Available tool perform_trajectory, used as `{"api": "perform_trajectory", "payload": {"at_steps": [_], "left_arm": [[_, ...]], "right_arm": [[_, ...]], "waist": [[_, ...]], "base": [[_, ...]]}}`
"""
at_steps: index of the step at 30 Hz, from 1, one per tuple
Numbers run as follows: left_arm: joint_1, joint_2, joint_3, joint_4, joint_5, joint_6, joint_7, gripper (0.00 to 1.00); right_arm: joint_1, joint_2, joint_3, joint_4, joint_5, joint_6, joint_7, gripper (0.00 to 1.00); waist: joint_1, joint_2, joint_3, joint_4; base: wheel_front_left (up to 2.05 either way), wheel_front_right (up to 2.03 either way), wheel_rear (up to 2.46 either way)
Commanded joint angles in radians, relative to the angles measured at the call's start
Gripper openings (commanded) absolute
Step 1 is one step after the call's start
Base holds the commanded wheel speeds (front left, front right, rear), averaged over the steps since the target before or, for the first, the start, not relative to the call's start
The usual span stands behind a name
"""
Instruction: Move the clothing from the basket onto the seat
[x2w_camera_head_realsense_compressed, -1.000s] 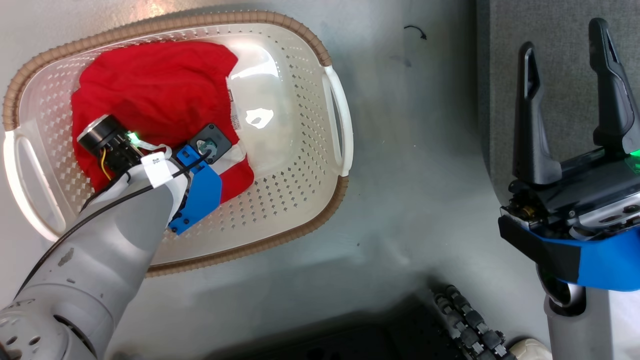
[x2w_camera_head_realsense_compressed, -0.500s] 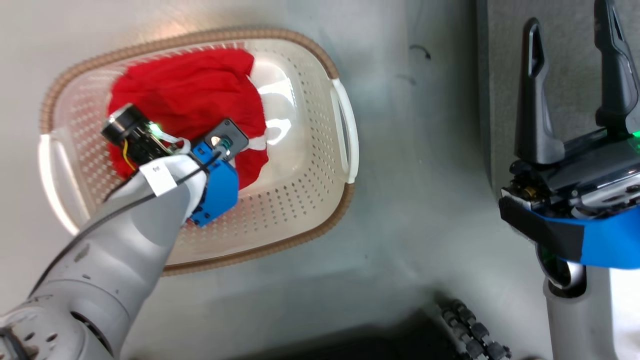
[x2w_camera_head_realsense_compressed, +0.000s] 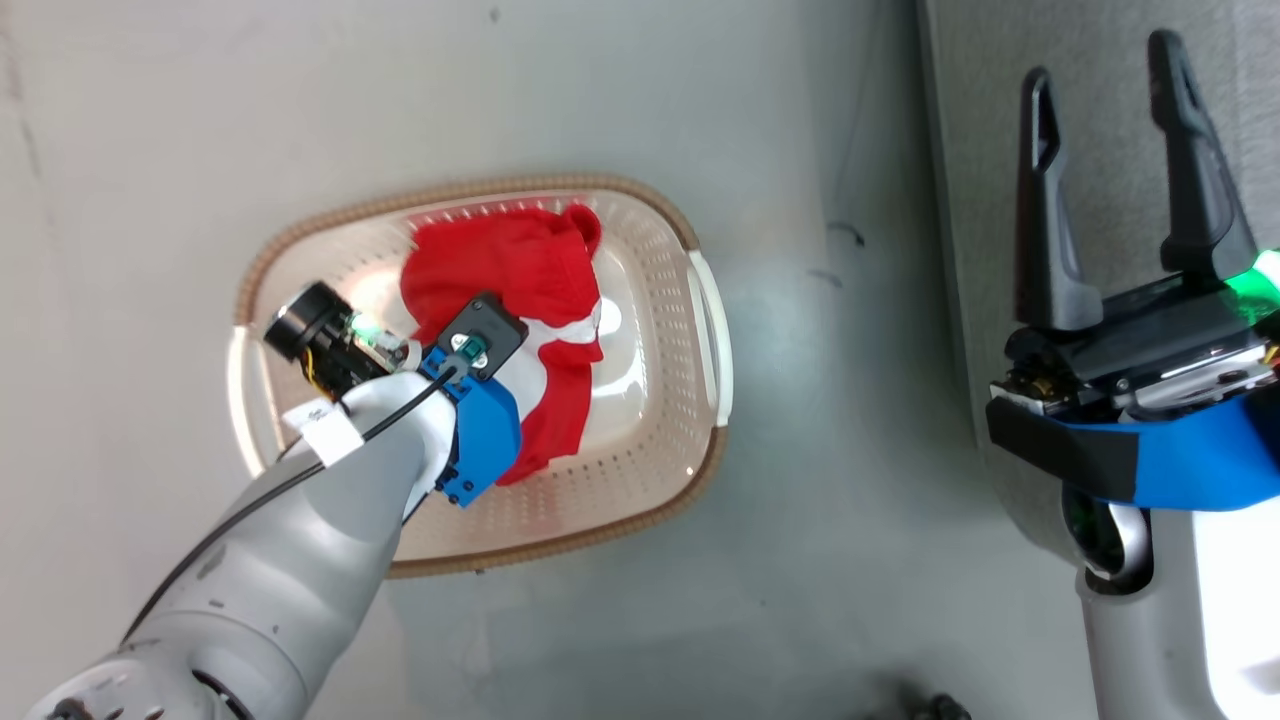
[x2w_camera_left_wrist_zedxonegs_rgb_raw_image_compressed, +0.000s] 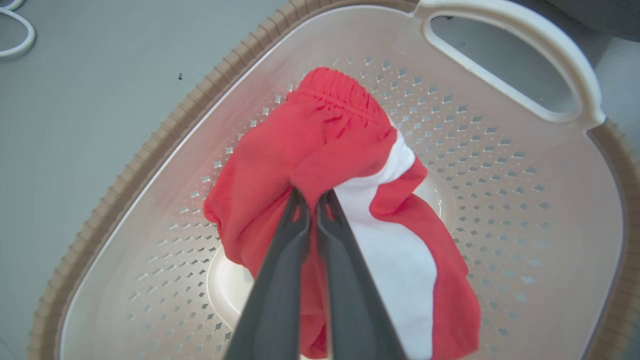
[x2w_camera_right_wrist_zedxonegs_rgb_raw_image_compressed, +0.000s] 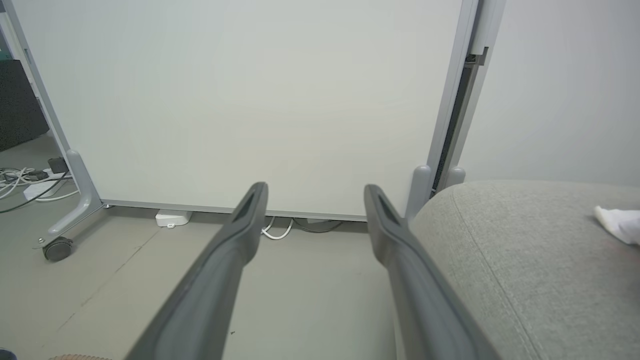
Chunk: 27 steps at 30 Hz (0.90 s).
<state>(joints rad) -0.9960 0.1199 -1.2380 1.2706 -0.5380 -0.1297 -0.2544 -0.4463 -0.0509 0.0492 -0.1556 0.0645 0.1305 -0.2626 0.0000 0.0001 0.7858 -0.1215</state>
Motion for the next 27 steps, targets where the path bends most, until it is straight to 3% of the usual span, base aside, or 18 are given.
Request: {"api": "perform_trajectory", "payload": {"at_steps": [1, 11, 27], "left_arm": [[0.016, -0.001, 0.016, -0.005, -0.016, 0.004, -0.007, 0.0], [0.11, 0.041, 0.125, -0.171, -0.037, 0.052, -0.012, 0.0], [0.259, 0.088, 0.353, -0.431, 0.039, 0.091, -0.012, 0.0]], "right_arm": [[0.014, 0.001, -0.001, 0.005, 0.003, 0.0, -0.003, 1.0], [0.078, -0.003, -0.004, 0.048, 0.009, 0.0, -0.003, 1.0], [0.204, -0.006, -0.021, 0.116, 0.025, 0.0, -0.003, 1.0]], "waist": [[0.0, -0.0001, -0.071, 0.025], [0.0, -0.0001, -0.267, 0.057], [0.0, -0.0001, -0.524, 0.099]], "base": [[0.0, 0.0, 0.0], [0.0, 0.0, 0.0], [0.0, 0.0, 0.0]]}}
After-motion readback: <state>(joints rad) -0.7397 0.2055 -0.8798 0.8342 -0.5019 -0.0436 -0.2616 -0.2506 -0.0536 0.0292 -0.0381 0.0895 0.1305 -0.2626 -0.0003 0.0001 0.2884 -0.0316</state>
